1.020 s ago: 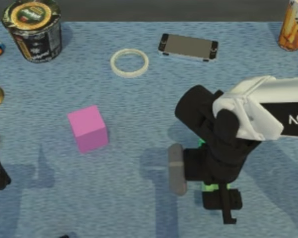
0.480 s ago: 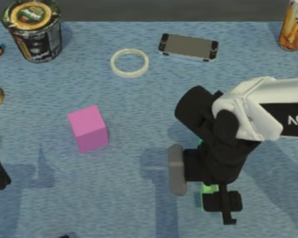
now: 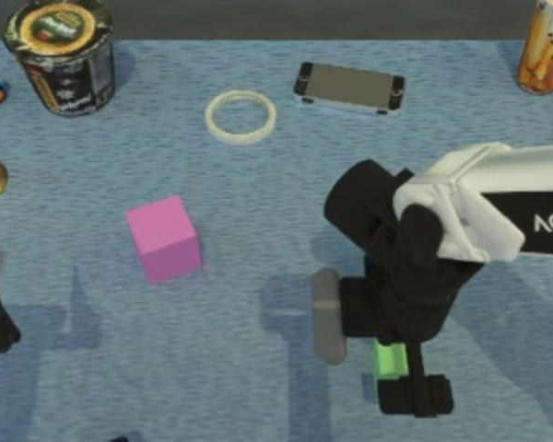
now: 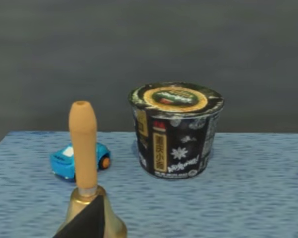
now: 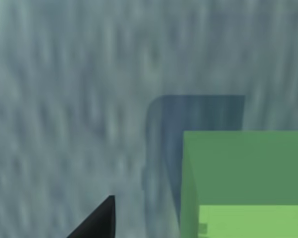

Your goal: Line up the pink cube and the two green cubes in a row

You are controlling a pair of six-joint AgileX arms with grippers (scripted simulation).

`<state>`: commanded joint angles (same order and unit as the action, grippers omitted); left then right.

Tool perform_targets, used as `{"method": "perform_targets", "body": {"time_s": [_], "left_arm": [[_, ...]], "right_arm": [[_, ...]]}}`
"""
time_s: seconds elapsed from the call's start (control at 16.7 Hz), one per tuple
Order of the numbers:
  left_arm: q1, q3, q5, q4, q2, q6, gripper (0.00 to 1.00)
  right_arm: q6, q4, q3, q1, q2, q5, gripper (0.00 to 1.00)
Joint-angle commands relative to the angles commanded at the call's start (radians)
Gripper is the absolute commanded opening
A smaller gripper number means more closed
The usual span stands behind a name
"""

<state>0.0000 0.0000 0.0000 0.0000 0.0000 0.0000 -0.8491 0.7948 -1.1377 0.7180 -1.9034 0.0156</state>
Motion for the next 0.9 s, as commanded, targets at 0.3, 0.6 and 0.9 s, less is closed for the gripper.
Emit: {"method": "perform_targets", "body": {"time_s": [0.3,0.6,0.9], "left_arm": [[0.000,0.000,0.000,0.000,0.000,0.000,1.00],[0.000,0.000,0.000,0.000,0.000,0.000,1.00],[0.000,0.000,0.000,0.000,0.000,0.000,1.00]], "right_arm": [[-0.001,0.004,-0.003,0.000,0.002,0.000,1.00],[-0.007,0.163,-0.099,0.004,0.056,0.001,1.00],[-0.007,0.268,-0.163,0.003,0.105,0.001,1.00]]}}
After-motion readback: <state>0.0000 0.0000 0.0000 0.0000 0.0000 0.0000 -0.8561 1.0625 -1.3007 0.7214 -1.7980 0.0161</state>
